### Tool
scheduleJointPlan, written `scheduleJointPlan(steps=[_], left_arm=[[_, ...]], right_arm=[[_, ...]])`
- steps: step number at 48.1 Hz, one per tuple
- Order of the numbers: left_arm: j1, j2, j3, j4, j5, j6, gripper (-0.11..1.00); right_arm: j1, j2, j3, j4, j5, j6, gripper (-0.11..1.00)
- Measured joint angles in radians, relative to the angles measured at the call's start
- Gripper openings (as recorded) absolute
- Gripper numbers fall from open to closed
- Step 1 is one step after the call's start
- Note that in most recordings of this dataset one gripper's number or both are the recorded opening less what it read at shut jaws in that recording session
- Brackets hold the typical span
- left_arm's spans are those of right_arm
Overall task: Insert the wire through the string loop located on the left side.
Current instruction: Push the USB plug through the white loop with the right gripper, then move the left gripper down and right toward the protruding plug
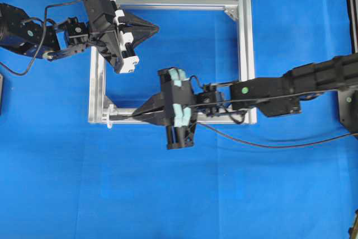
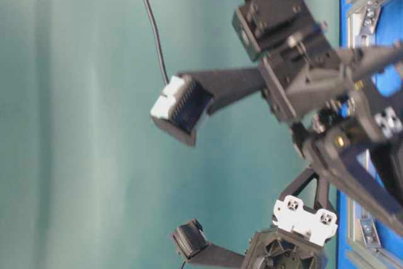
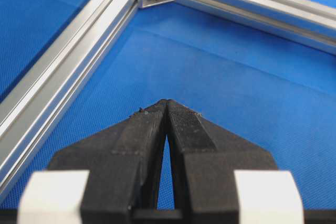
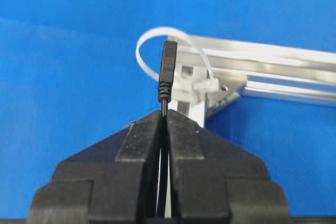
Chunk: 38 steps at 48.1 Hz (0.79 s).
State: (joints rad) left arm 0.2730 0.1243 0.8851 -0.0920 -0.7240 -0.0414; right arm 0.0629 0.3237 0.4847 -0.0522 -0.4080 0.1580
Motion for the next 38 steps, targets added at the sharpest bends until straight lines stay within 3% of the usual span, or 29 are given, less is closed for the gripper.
scheduleJointPlan(steps=[16, 38], left_arm=[[0.002, 0.000, 0.000, 0.000, 0.000, 0.000, 0.00], [0.000, -0.002, 0.003, 0.000, 0.000, 0.000, 0.00]], right_arm=[[0.000, 0.083, -0.110, -0.002, 0.002, 0.000, 0.00], [0.000, 0.094, -0.129, 0.002, 0.002, 0.000, 0.00]])
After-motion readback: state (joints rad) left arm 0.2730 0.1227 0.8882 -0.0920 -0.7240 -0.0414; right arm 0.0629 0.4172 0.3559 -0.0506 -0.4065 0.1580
